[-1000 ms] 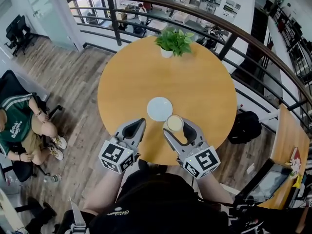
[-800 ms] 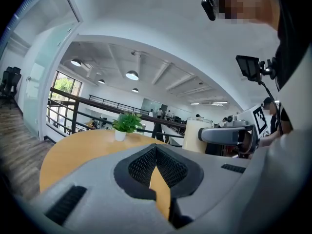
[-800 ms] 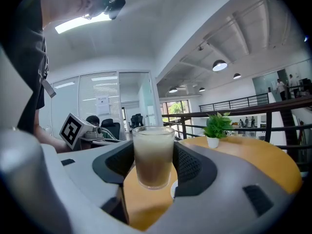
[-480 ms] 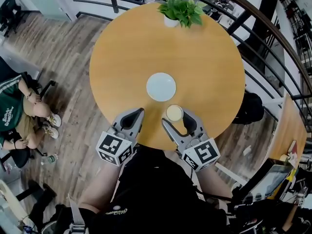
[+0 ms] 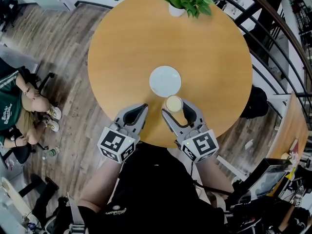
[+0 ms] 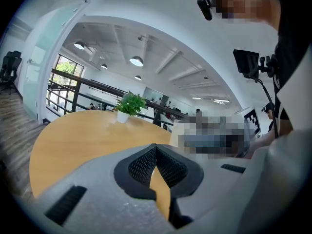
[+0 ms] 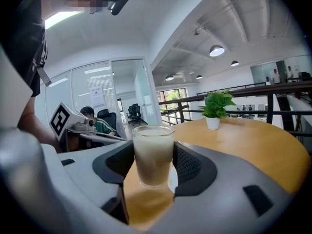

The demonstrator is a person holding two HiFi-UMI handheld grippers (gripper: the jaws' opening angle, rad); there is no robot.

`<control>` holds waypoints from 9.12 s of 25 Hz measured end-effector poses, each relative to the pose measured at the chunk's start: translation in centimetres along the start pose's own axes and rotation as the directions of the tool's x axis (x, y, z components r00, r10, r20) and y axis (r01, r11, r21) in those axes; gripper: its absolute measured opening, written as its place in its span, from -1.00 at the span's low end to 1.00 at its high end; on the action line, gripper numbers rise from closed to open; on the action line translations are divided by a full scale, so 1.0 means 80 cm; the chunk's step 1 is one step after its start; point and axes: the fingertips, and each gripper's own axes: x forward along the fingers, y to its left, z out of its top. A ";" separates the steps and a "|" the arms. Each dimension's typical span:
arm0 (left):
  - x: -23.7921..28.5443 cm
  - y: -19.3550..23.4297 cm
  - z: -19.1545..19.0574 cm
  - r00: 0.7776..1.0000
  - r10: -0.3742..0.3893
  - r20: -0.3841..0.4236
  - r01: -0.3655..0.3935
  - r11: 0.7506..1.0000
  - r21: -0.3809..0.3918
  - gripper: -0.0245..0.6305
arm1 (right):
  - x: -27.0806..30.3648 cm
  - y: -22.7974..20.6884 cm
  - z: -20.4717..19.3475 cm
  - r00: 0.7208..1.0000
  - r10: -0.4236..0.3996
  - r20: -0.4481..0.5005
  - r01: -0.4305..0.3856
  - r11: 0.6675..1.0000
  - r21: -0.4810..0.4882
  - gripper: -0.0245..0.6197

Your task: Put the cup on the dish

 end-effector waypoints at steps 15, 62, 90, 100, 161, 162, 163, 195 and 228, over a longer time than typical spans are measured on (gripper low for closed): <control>0.010 0.018 -0.010 0.999 -0.008 -0.032 0.008 1.000 -0.006 -0.94 | 0.110 -0.112 -0.076 0.979 -0.176 -0.103 0.171 0.984 -0.057 -0.16; -0.002 0.019 -0.029 0.998 0.002 -0.058 -0.003 1.000 -0.021 -0.94 | 0.171 -0.152 -0.144 0.947 -0.242 -0.211 0.225 0.969 -0.101 -0.16; 0.004 0.007 -0.037 0.997 -0.026 -0.069 0.024 0.999 -0.034 -0.94 | 0.158 -0.151 -0.157 0.940 -0.255 -0.228 0.239 0.966 -0.096 -0.16; 0.006 0.008 -0.039 0.997 -0.023 -0.073 0.021 0.999 -0.031 -0.94 | 0.158 -0.149 -0.158 0.941 -0.261 -0.217 0.246 0.965 -0.094 -0.16; -0.010 -0.013 -0.026 0.999 -0.031 -0.033 0.030 0.999 -0.010 -0.94 | 0.124 -0.134 -0.144 0.950 -0.262 -0.172 0.249 0.964 -0.094 -0.09; -0.010 -0.013 -0.024 0.999 -0.028 -0.030 0.028 1.000 -0.007 -0.94 | 0.121 -0.133 -0.143 0.950 -0.263 -0.169 0.250 0.964 -0.093 -0.09; -0.011 -0.014 -0.023 0.999 -0.025 -0.027 0.025 1.000 -0.005 -0.94 | 0.117 -0.131 -0.141 0.950 -0.263 -0.166 0.251 0.964 -0.091 -0.09; -0.024 -0.081 0.101 0.987 -0.060 0.149 0.036 0.987 0.158 -0.94 | -0.065 -0.050 0.076 0.963 -0.216 0.159 0.224 0.974 -0.036 -0.20; -0.029 -0.110 0.142 0.975 -0.109 0.195 0.061 0.970 0.234 -0.94 | -0.101 0.037 0.126 0.979 -0.034 0.202 0.041 0.999 -0.032 -0.50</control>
